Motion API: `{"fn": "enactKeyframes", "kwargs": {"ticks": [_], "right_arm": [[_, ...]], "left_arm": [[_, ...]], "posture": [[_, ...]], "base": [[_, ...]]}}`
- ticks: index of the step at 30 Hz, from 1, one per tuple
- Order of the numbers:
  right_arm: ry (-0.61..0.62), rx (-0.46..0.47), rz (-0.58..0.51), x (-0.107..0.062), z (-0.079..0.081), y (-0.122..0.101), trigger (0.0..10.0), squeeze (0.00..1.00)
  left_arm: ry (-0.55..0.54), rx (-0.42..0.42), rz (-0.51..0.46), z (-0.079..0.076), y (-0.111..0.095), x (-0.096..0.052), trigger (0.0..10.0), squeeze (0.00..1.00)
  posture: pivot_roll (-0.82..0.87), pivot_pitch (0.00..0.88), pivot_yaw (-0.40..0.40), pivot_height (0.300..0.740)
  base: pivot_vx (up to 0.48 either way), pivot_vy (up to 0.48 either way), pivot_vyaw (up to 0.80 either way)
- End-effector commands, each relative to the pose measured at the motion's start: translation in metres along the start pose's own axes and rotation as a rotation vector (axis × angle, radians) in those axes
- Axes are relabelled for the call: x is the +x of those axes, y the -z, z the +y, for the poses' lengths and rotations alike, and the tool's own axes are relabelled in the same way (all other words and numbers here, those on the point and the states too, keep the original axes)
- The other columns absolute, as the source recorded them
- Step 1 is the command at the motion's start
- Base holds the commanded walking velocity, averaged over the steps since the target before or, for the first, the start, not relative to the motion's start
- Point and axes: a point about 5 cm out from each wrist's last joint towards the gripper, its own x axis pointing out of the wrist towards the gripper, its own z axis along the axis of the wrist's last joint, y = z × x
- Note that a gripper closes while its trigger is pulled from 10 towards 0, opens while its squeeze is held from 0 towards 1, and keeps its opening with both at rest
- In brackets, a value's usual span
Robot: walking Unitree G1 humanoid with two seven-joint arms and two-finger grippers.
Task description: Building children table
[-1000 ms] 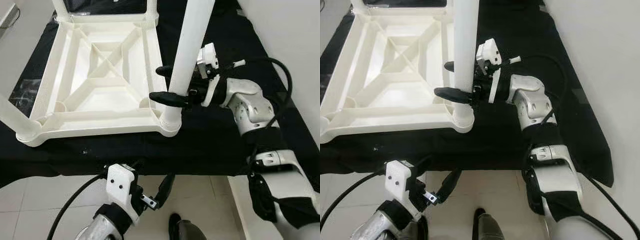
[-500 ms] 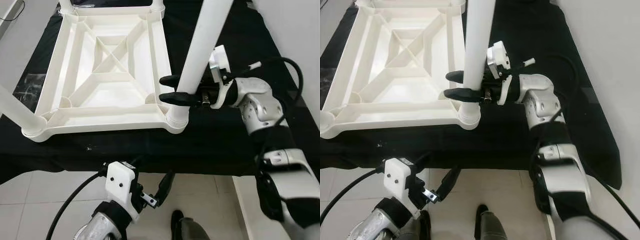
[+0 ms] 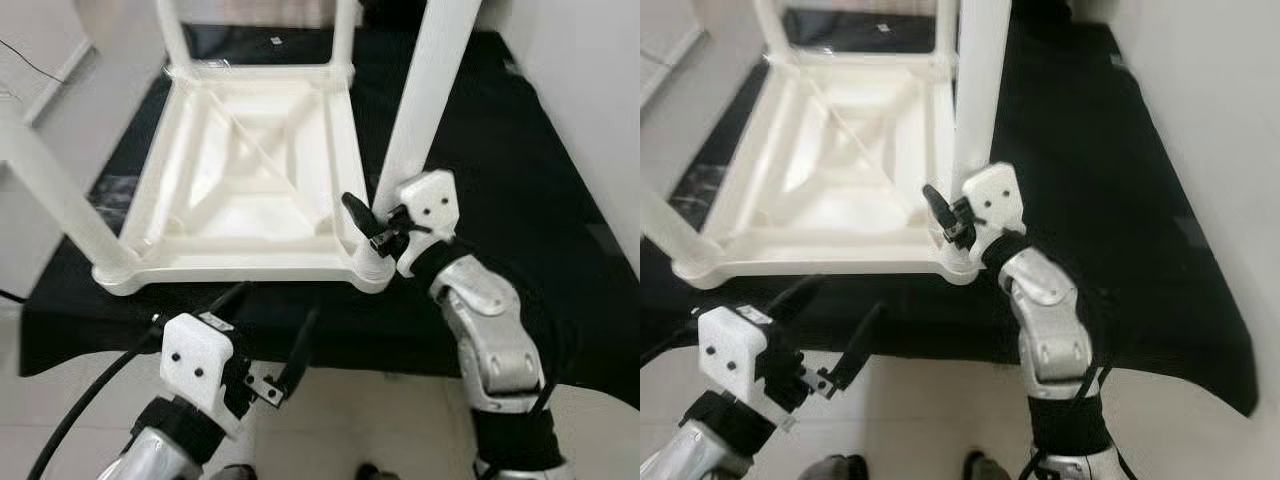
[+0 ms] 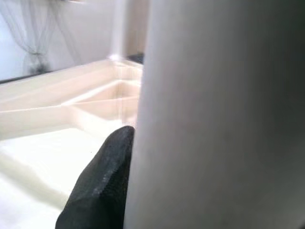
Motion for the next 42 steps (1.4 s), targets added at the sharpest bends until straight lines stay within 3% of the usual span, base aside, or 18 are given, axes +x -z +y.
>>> {"fn": "enactKeyframes", "kwargs": {"ticks": [1,2,4,7,8,9,10,11,13,14,18,20,21,26,32,33,34,42], "right_arm": [[0.024,-0.177,0.293,-0.013,0.007,0.049,0.0,0.00],[-0.049,-0.134,0.265,-0.004,0.023,0.042,9.3,0.00],[-0.126,-0.042,0.216,0.010,0.040,0.030,10.0,0.00],[-0.136,0.005,0.194,0.015,0.043,0.025,10.0,0.00],[-0.128,0.040,0.151,0.026,0.036,0.017,10.0,0.00],[-0.167,0.071,0.078,0.039,0.026,0.004,10.0,0.37],[-0.219,0.089,0.000,0.051,0.012,-0.008,10.0,1.00],[-0.287,0.098,-0.061,0.058,0.003,-0.019,10.0,1.00],[-0.360,-0.044,-0.118,0.066,-0.015,-0.030,10.0,1.00],[-0.360,-0.044,-0.118,0.066,-0.015,-0.030,10.0,1.00],[-0.641,-0.043,-0.147,0.073,-0.033,-0.044,10.0,1.00],[-0.665,-0.031,-0.142,0.077,-0.037,-0.047,10.0,1.00],[-0.731,0.007,-0.141,0.078,-0.038,-0.048,10.0,0.00],[-0.931,0.080,-0.120,0.082,-0.037,-0.048,10.0,0.00],[-1.018,0.173,-0.133,0.085,-0.040,-0.047,10.0,0.00],[-1.042,0.195,-0.131,0.084,-0.041,-0.044,9.3,0.00],[-1.060,0.205,-0.130,0.083,-0.042,-0.043,0.0,0.00],[-1.162,0.240,-0.122,0.070,-0.051,-0.031,0.0,0.00]], "left_arm": [[0.026,-0.036,0.019,-0.008,0.000,-0.003,10.0,0.00],[0.028,-0.066,0.029,-0.012,0.000,-0.006,10.0,0.00],[0.022,-0.111,0.043,-0.015,0.001,-0.008,10.0,0.00],[0.017,-0.125,0.047,-0.016,0.001,-0.009,10.0,0.00],[0.009,-0.143,0.059,-0.016,0.003,-0.009,10.0,0.00],[-0.001,-0.154,0.072,-0.016,0.004,-0.010,10.0,0.00],[-0.006,-0.157,0.082,-0.015,0.006,-0.012,10.0,0.00],[-0.009,-0.158,0.090,-0.016,0.006,-0.013,10.0,0.00],[-0.012,-0.158,0.095,-0.017,0.005,-0.015,10.0,0.00],[-0.012,-0.158,0.095,-0.017,0.005,-0.015,10.0,0.00],[-0.017,-0.145,0.098,-0.020,0.002,-0.019,10.0,0.00],[-0.014,-0.143,0.097,-0.022,0.002,-0.021,10.0,0.00],[-0.014,-0.144,0.097,-0.023,0.002,-0.022,10.0,0.00],[-0.020,-0.141,0.094,-0.024,0.002,-0.025,10.0,0.00],[-0.028,-0.143,0.089,-0.025,0.002,-0.028,10.0,0.00],[-0.032,-0.143,0.089,-0.025,0.002,-0.029,10.0,0.00],[-0.034,-0.142,0.089,-0.025,0.002,-0.029,10.0,0.00],[-0.042,-0.140,0.087,-0.024,0.001,-0.027,10.0,0.00]], "posture": [[0.15,0.208,-0.052,0.740],[0.15,0.207,-0.051,0.740],[0.15,0.208,-0.040,0.740],[0.15,0.208,-0.040,0.740],[0.14,0.213,-0.033,0.740],[0.14,0.220,-0.036,0.740],[0.14,0.222,-0.038,0.740],[0.14,0.228,-0.043,0.740],[0.15,0.236,-0.044,0.740],[0.15,0.236,-0.044,0.740],[0.17,0.256,-0.052,0.740],[0.18,0.260,-0.053,0.740],[0.19,0.271,-0.057,0.740],[0.22,0.284,-0.058,0.740],[0.23,0.300,-0.059,0.740],[0.23,0.300,-0.059,0.740],[0.23,0.300,-0.059,0.740],[0.22,0.287,-0.061,0.740]], "base": [[0.000,0.000,0.00],[0.000,0.000,0.00],[0.000,0.000,0.00],[0.000,0.000,0.00],[0.000,0.000,0.00],[0.000,0.000,0.00],[0.000,0.000,0.00],[0.000,0.000,0.00],[0.000,0.000,0.00],[0.000,0.000,0.00],[0.000,0.000,0.00],[0.000,0.000,0.00],[0.000,0.000,0.00],[0.000,0.000,0.00],[0.000,0.000,0.00],[0.000,0.000,0.00],[0.000,0.000,0.00],[0.000,0.000,0.00]]}}
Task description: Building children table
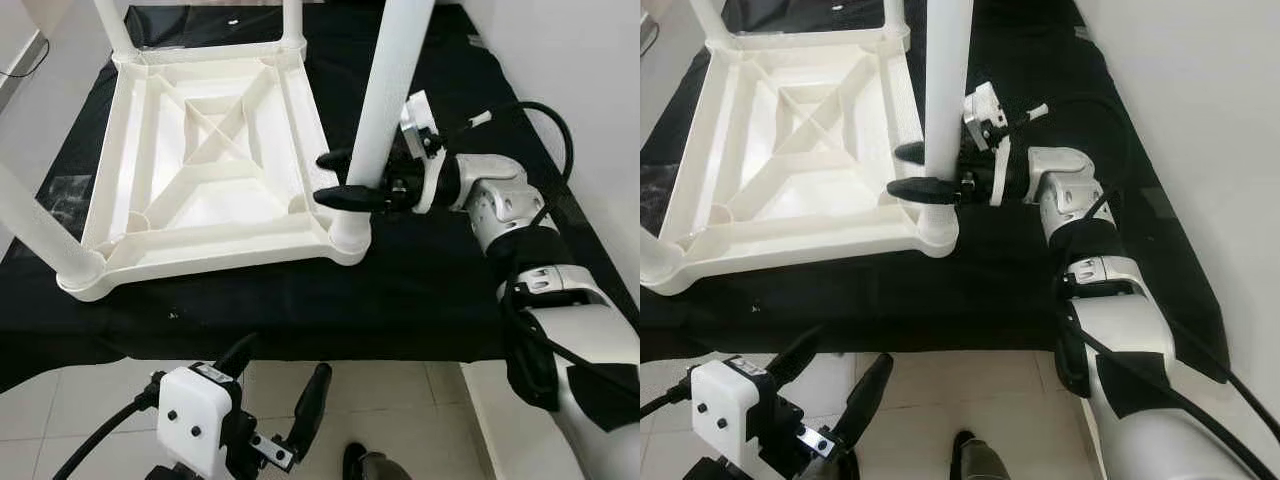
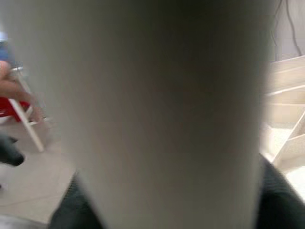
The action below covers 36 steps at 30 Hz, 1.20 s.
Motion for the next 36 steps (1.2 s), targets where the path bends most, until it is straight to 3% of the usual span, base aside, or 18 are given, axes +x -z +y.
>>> {"fn": "enactKeyframes", "kwargs": {"ticks": [1,6,8,10,11,12,13,14,15,16,17,18,21,27,28,32,33,36], "right_arm": [[-0.035,0.013,-0.003,-0.007,0.004,0.007,0.0,0.00],[-0.028,-0.020,0.006,-0.020,0.007,0.007,0.0,0.00],[0.051,-0.065,0.043,-0.028,0.015,0.017,0.0,0.00],[0.231,-0.054,0.069,-0.025,0.027,0.035,0.0,0.00],[0.231,-0.054,0.069,-0.025,0.027,0.035,0.0,0.00],[0.409,-0.007,0.075,-0.018,0.032,0.051,0.0,0.00],[0.409,-0.007,0.075,-0.018,0.032,0.051,0.0,0.00],[0.733,0.055,0.171,-0.017,0.037,0.077,0.0,0.00],[0.733,0.055,0.171,-0.017,0.037,0.077,0.0,0.00],[1.010,0.128,0.274,-0.018,0.062,0.107,0.0,0.00],[1.166,0.154,0.368,-0.018,0.090,0.125,0.0,0.00],[1.223,0.157,0.408,-0.014,0.109,0.130,0.0,0.00],[1.177,0.172,0.393,0.004,0.121,0.131,0.0,0.00],[1.160,0.185,0.299,0.025,0.114,0.117,0.0,0.00],[1.147,0.168,0.268,0.028,0.111,0.112,10.0,0.00],[1.112,0.133,0.189,0.033,0.104,0.097,10.0,0.00],[1.029,0.137,0.076,0.037,0.097,0.082,10.0,1.00],[0.671,0.089,-0.131,0.040,0.089,0.038,10.0,1.00]], "left_arm": [[0.003,0.000,0.007,-0.001,-0.001,-0.001,10.0,0.00],[0.007,0.007,0.000,0.000,-0.002,0.001,10.0,0.00],[0.014,0.011,-0.003,0.001,-0.003,0.004,10.0,0.00],[0.022,0.017,-0.010,0.003,-0.005,0.006,10.0,0.00],[0.022,0.017,-0.010,0.003,-0.005,0.006,10.0,0.00],[0.020,0.017,-0.011,0.004,-0.006,0.007,10.0,0.00],[0.020,0.017,-0.011,0.004,-0.006,0.007,10.0,0.00],[0.024,0.024,-0.009,0.005,-0.006,0.008,10.0,0.00],[0.024,0.024,-0.009,0.005,-0.006,0.008,10.0,0.00],[0.026,0.028,-0.003,0.006,-0.006,0.009,10.0,0.00],[0.032,0.033,0.002,0.007,-0.005,0.010,10.0,0.00],[0.034,0.035,0.005,0.008,-0.004,0.011,10.0,0.00],[0.042,0.034,0.009,0.009,-0.003,0.013,10.0,0.00],[0.047,0.042,0.002,0.010,-0.003,0.016,10.0,0.00],[0.044,0.044,0.001,0.011,-0.004,0.017,10.0,0.00],[0.042,0.046,0.000,0.012,-0.004,0.017,10.0,0.00],[0.042,0.047,0.000,0.012,-0.004,0.018,10.0,0.00],[0.040,0.046,-0.003,0.013,-0.005,0.019,10.0,0.00]], "posture": [[0.22,0.282,-0.062,0.740],[0.21,0.272,-0.062,0.740],[0.19,0.258,-0.062,0.740],[0.18,0.244,-0.067,0.740],[0.18,0.244,-0.067,0.740],[0.17,0.237,-0.068,0.740],[0.17,0.237,-0.068,0.740],[0.16,0.234,-0.067,0.740],[0.16,0.234,-0.067,0.740],[0.16,0.227,-0.060,0.740],[0.17,0.213,-0.057,0.740],[0.16,0.210,-0.056,0.740],[0.15,0.193,-0.046,0.740],[0.16,0.169,-0.047,0.740],[0.17,0.169,-0.048,0.740],[0.17,0.166,-0.049,0.740],[0.16,0.167,-0.051,0.740],[0.16,0.172,-0.055,0.740]], "base": [[0.000,0.000,0.00],[0.000,0.000,0.00],[0.000,0.000,0.00],[0.000,0.000,0.00],[0.000,0.000,0.00],[0.000,0.000,0.00],[0.000,0.000,0.00],[0.000,0.000,0.00],[0.000,0.000,0.00],[0.000,0.000,0.00],[0.000,0.000,0.00],[0.000,0.000,0.00],[0.000,0.000,0.00],[0.000,0.000,0.00],[0.000,0.000,0.00],[0.000,0.000,0.00],[0.000,0.000,0.00],[0.000,0.000,0.00]]}}
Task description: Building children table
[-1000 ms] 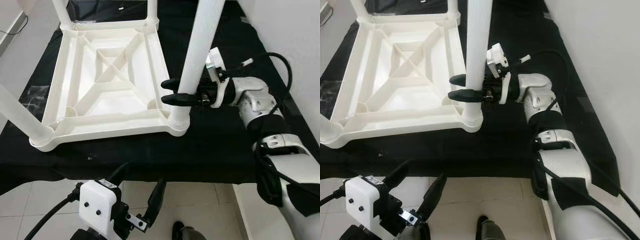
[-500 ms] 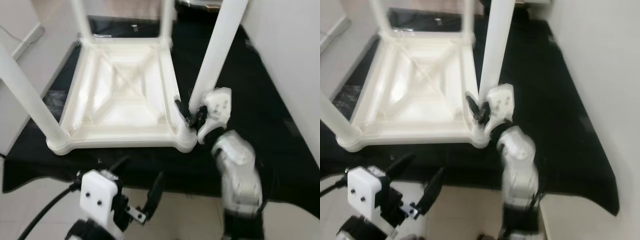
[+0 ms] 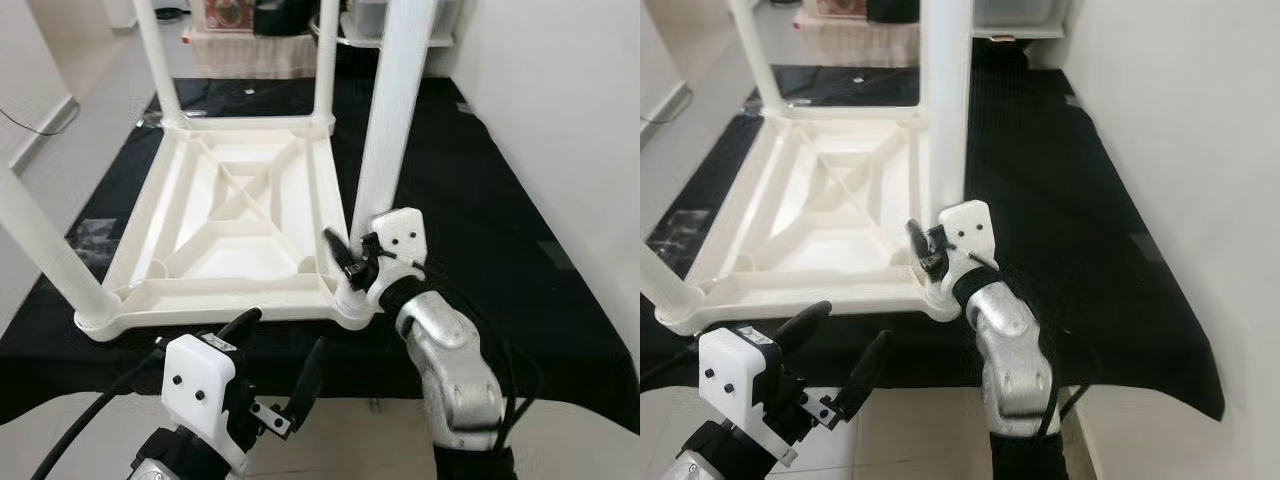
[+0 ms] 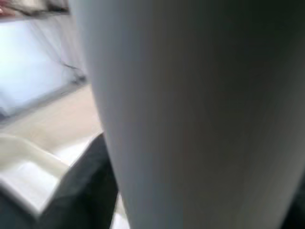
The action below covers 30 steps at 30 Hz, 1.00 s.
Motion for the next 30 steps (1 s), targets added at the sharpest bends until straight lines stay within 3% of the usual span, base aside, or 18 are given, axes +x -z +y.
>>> {"fn": "enactKeyframes", "kwargs": {"ticks": [1,2,3,4,5,6,7,11,14,18,19,20,21,25,30], "right_arm": [[-0.163,0.032,-0.067,0.003,0.008,-0.014,10.0,1.00],[-0.314,0.005,-0.086,0.001,0.012,-0.023,10.0,1.00],[-0.314,0.005,-0.086,0.001,0.012,-0.023,10.0,1.00],[-0.476,-0.024,-0.098,-0.002,0.017,-0.030,10.0,0.93],[-0.619,-0.032,-0.095,-0.005,0.019,-0.034,10.0,0.15],[-0.701,-0.033,-0.091,-0.007,0.020,-0.036,10.0,0.15],[-0.728,-0.036,-0.071,-0.003,0.015,-0.035,10.0,0.00],[-0.729,-0.042,-0.049,0.006,0.001,-0.032,10.0,0.00],[-0.668,-0.041,-0.040,0.026,-0.027,-0.034,10.0,0.00],[-0.652,-0.054,-0.037,0.032,-0.037,-0.037,10.0,0.00],[-0.656,-0.049,-0.040,0.034,-0.039,-0.039,5.6,0.00],[-0.656,-0.049,-0.040,0.034,-0.039,-0.039,5.6,0.00],[-0.673,-0.041,-0.044,0.034,-0.041,-0.041,0.0,0.00],[-0.776,-0.048,-0.003,0.025,-0.046,-0.040,0.0,0.00],[-0.774,-0.064,0.005,0.022,-0.047,-0.040,0.0,0.00]], "left_arm": [[-0.004,-0.013,0.027,0.001,0.004,-0.001,10.0,0.00],[-0.004,-0.013,0.026,0.001,0.004,0.000,10.0,0.00],[-0.004,-0.013,0.026,0.001,0.004,0.000,10.0,0.00],[-0.003,-0.014,0.025,0.001,0.004,0.000,10.0,0.00],[-0.003,-0.013,0.024,0.001,0.004,0.001,10.0,0.00],[-0.002,-0.013,0.023,0.001,0.003,0.001,10.0,0.00],[-0.003,-0.012,0.021,0.001,0.003,0.002,10.0,0.00],[-0.005,-0.009,0.016,0.001,0.002,0.002,10.0,0.00],[-0.012,-0.003,0.011,0.002,0.000,0.003,10.0,0.00],[-0.016,-0.001,0.008,0.003,-0.001,0.003,10.0,0.00],[-0.019,-0.001,0.006,0.003,-0.001,0.003,10.0,0.00],[-0.019,-0.001,0.006,0.003,-0.001,0.003,10.0,0.00],[-0.020,-0.001,0.005,0.004,-0.001,0.003,10.0,0.00],[-0.032,-0.006,-0.002,0.005,-0.002,0.004,10.0,0.00],[-0.037,-0.009,-0.004,0.005,-0.001,0.005,10.0,0.00]], "posture": [[0.16,0.172,-0.055,0.740],[0.16,0.173,-0.058,0.740],[0.16,0.173,-0.058,0.740],[0.16,0.180,-0.061,0.740],[0.16,0.180,-0.061,0.740],[0.16,0.184,-0.064,0.740],[0.17,0.186,-0.065,0.740],[0.18,0.189,-0.069,0.740],[0.18,0.193,-0.070,0.740],[0.18,0.201,-0.070,0.740],[0.19,0.202,-0.065,0.740],[0.19,0.202,-0.065,0.740],[0.19,0.204,-0.066,0.740],[0.17,0.201,-0.071,0.740],[0.16,0.198,-0.071,0.740]], "base": [[0.000,0.000,0.00],[0.000,0.000,0.00],[0.000,0.000,0.00],[0.000,0.000,0.00],[0.000,0.000,0.00],[0.000,0.000,0.00],[0.000,0.000,0.00],[0.000,0.000,0.00],[0.000,0.000,0.00],[0.000,0.000,0.00],[0.000,0.000,0.00],[0.000,0.000,0.00],[0.000,0.000,0.00],[0.000,0.000,0.00],[0.000,0.000,0.00]]}}
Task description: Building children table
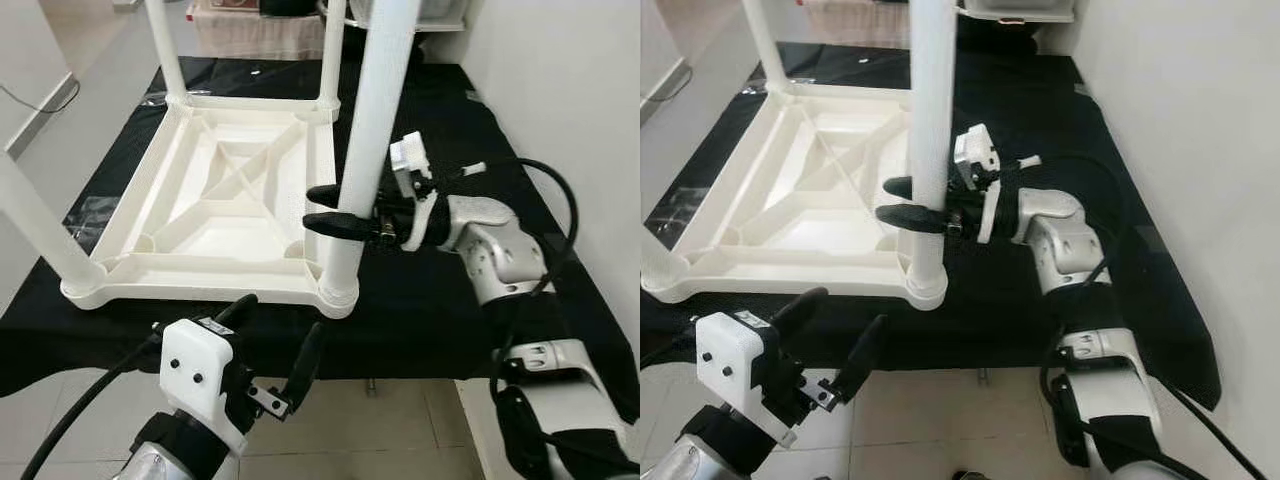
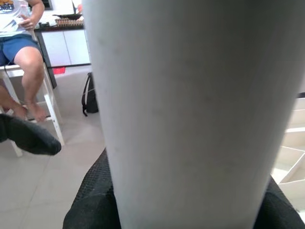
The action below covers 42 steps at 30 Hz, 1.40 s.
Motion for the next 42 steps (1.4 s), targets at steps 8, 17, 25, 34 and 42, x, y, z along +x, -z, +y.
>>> {"fn": "enactKeyframes", "kwargs": {"ticks": [8,17,25,34,42], "right_arm": [[0.658,0.007,0.072,0.007,0.008,0.040,0.0,0.00],[1.198,-0.052,0.286,0.004,0.058,0.076,0.0,0.00],[1.111,-0.044,0.214,0.021,0.050,0.064,9.7,0.00],[0.749,0.006,-0.022,0.036,0.046,0.025,10.0,1.00],[0.243,-0.100,-0.053,0.033,0.046,-0.008,10.0,0.32]], "left_arm": [[-0.029,-0.013,0.012,0.006,0.002,0.003,10.0,0.00],[-0.040,-0.028,0.009,0.009,0.002,0.006,10.0,0.00],[-0.040,-0.034,-0.005,0.011,0.001,0.012,10.0,0.00],[-0.046,-0.042,-0.022,0.013,-0.001,0.017,10.0,0.00],[-0.045,-0.047,-0.029,0.012,-0.002,0.018,10.0,0.00]], "posture": [[0.13,0.196,-0.057,0.740],[0.10,0.191,-0.040,0.740],[0.08,0.168,-0.050,0.740],[0.07,0.158,-0.049,0.740],[0.08,0.151,-0.047,0.740]], "base": [[0.000,0.000,0.00],[0.000,0.000,0.00],[0.000,0.000,0.00],[0.000,0.000,0.00],[0.000,0.000,0.00]]}}
